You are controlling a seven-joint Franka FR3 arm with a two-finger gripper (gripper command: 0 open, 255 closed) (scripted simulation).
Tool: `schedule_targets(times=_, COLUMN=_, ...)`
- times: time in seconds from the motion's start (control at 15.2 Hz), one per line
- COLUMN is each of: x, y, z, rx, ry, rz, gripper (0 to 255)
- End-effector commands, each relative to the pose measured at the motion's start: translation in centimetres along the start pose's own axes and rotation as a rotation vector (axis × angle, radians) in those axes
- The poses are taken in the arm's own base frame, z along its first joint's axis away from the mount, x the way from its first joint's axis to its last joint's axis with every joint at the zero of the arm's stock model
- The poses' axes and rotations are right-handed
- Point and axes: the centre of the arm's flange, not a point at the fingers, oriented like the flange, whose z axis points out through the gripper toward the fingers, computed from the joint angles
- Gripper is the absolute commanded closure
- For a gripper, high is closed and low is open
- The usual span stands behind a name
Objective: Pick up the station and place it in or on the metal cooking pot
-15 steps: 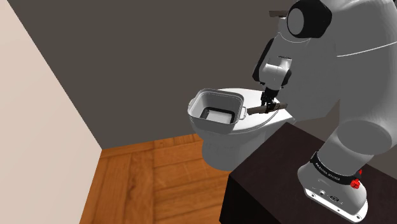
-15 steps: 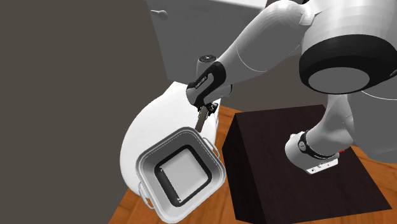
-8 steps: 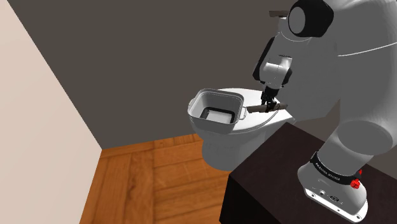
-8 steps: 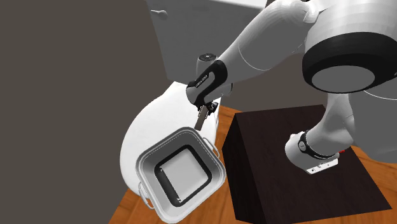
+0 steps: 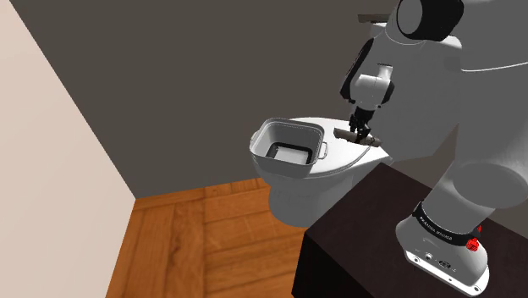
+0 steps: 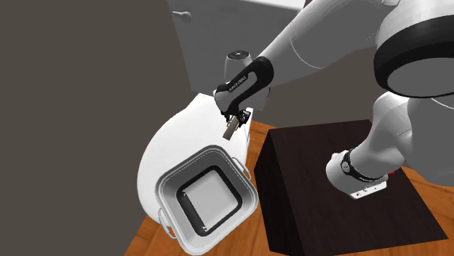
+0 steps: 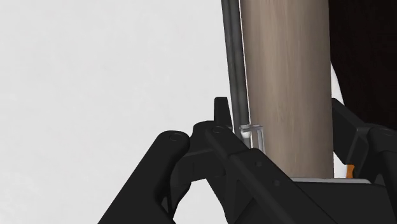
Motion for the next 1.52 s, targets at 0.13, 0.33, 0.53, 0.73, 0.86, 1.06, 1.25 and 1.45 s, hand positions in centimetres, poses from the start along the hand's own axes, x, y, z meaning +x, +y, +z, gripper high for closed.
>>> schedule_targets(times=0.13, x=0.2, y=-0.1, z=-2.2, rx=0.000, ry=0.000, rz=0.000, gripper=255)
schedule_targets(times=0.33, x=0.3, y=-0.1, z=-3.8, rx=0.000, ry=0.000, rz=0.000, gripper=255)
schedule_targets(times=0.53, x=0.4, y=-0.2, z=-5.4, rx=0.000, ry=0.000, rz=0.000, gripper=255)
schedule_targets(times=0.73, x=0.6, y=-0.2, z=-6.9, rx=0.000, ry=0.000, rz=0.000, gripper=255)
schedule_targets(times=0.86, x=0.7, y=-0.3, z=-8.0, rx=0.000, ry=0.000, rz=0.000, gripper=255)
schedule_targets(times=1.06, x=0.8, y=-0.3, z=-9.6, rx=0.000, ry=0.000, rz=0.000, gripper=255)
schedule_targets(times=1.25, x=0.9, y=-0.4, z=-11.1, rx=0.000, ry=0.000, rz=0.000, gripper=255)
schedule_targets(times=1.45, x=1.0, y=-0.4, z=-12.7, rx=0.000, ry=0.000, rz=0.000, gripper=255)
